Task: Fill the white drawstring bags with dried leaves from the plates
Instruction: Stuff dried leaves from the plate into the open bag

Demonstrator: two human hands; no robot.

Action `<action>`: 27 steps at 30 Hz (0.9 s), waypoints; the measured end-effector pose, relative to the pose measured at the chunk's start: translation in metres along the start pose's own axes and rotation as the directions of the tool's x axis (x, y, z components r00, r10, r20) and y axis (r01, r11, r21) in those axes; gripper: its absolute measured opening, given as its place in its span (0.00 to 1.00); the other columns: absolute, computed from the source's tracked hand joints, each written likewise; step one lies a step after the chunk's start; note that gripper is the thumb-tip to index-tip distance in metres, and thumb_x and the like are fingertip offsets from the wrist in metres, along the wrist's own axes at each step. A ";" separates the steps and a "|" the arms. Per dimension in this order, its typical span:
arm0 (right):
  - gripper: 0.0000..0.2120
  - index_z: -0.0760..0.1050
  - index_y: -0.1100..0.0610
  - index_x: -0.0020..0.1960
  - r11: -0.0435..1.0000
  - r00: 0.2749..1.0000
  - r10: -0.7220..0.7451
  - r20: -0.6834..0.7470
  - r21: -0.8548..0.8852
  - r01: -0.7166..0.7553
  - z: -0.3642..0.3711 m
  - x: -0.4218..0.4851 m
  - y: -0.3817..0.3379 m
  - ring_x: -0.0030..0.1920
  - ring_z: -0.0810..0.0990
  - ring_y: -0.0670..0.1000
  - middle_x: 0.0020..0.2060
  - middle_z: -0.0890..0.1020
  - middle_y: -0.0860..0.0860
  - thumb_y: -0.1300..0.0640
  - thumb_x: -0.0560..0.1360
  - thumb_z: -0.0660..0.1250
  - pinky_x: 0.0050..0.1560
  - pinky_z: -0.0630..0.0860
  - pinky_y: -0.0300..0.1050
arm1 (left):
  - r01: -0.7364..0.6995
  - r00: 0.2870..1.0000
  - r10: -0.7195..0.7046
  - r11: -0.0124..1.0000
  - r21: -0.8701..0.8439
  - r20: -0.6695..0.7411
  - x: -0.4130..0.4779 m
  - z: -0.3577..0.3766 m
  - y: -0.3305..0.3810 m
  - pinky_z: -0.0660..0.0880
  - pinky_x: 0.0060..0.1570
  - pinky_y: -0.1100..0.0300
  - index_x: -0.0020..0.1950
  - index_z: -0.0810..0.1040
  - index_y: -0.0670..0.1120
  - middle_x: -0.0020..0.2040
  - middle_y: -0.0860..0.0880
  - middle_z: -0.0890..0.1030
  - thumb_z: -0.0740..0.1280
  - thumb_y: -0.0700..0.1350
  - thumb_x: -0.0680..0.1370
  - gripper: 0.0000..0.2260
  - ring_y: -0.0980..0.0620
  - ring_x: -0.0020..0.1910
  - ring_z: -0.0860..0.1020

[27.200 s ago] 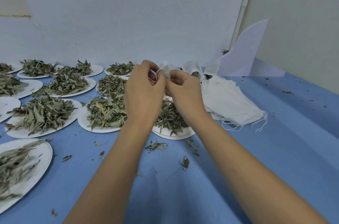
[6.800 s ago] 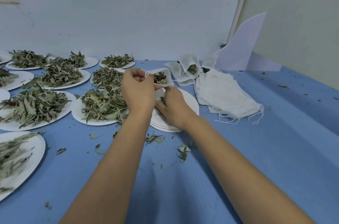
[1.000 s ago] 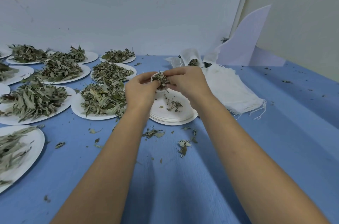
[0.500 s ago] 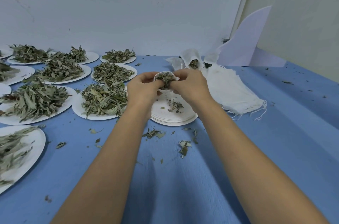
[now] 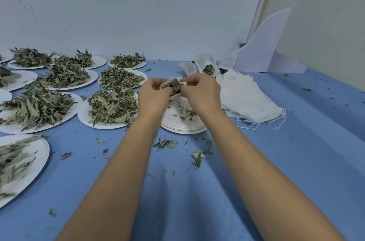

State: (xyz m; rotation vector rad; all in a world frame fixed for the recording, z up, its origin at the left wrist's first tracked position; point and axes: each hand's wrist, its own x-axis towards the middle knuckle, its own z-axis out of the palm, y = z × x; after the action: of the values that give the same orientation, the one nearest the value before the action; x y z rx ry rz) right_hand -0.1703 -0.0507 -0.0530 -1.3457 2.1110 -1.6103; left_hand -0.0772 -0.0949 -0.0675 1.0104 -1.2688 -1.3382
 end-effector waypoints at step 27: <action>0.18 0.77 0.61 0.58 0.917 0.892 0.206 0.403 -0.398 -0.031 -0.028 0.009 -0.002 0.47 0.80 0.53 0.48 0.80 0.53 0.53 0.72 0.69 0.46 0.76 0.45 | -0.054 0.993 0.051 0.998 -0.028 -0.109 0.006 -0.003 -0.003 0.77 0.49 0.57 0.44 0.75 0.48 0.43 0.50 0.78 0.73 0.40 0.73 0.08 0.52 0.44 0.78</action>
State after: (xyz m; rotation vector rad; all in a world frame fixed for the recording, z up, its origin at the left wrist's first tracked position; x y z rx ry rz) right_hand -0.1913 -0.0377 -0.0368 -1.4734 2.2230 -0.7625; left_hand -0.0751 -0.1011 -0.0708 1.0074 -1.1818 -1.2427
